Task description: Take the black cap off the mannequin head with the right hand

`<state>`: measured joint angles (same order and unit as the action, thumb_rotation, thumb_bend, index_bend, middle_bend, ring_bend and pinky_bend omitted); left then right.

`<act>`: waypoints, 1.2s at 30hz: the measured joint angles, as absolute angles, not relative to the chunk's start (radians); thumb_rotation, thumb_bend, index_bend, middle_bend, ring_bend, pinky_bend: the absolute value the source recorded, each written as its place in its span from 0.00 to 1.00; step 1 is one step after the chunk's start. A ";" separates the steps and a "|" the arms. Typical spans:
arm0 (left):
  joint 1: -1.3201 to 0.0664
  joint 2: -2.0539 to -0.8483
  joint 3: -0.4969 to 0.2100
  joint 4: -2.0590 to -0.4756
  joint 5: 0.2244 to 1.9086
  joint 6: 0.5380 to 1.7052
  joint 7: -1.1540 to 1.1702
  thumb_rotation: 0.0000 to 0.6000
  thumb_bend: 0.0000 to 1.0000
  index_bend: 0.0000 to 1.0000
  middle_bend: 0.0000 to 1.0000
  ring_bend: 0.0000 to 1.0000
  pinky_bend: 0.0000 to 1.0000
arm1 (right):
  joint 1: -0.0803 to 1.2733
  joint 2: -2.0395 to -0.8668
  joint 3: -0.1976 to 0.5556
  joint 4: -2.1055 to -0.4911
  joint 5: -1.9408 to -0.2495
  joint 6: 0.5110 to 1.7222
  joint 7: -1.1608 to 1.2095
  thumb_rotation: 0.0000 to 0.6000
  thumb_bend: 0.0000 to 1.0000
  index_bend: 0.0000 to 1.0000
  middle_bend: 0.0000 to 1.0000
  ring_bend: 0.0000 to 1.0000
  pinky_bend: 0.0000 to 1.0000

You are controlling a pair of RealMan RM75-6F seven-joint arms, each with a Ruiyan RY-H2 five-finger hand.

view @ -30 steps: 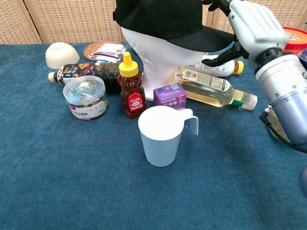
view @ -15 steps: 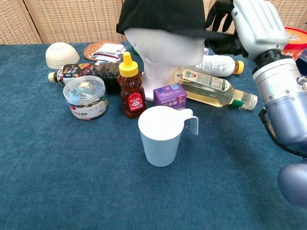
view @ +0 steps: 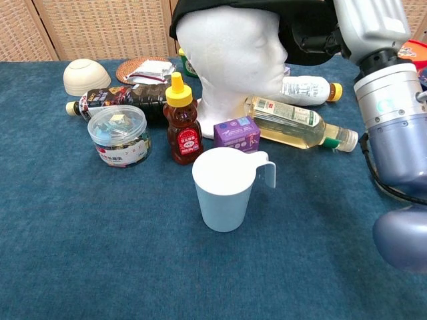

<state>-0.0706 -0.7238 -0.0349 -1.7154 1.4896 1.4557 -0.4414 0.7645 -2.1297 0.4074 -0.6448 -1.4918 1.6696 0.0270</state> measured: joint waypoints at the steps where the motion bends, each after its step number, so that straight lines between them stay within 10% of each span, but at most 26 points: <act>1: -0.071 -0.724 -0.035 -1.713 1.489 1.454 -0.445 1.00 0.08 0.00 0.00 0.00 0.00 | 0.769 -2.125 0.410 -0.651 -1.492 1.676 0.025 1.00 0.63 0.61 0.72 0.66 0.80; 36: -0.074 -0.753 -0.038 -1.632 1.487 1.435 -0.542 1.00 0.08 0.00 0.00 0.00 0.00 | 0.872 -1.676 0.411 -0.729 -1.530 1.579 -0.404 1.00 0.64 0.61 0.73 0.67 0.81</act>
<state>-0.0737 -0.7533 -0.0375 -1.6319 1.4867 1.4353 -0.5416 0.8722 -1.6758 0.4114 -0.7287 -1.5304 1.5787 -0.4045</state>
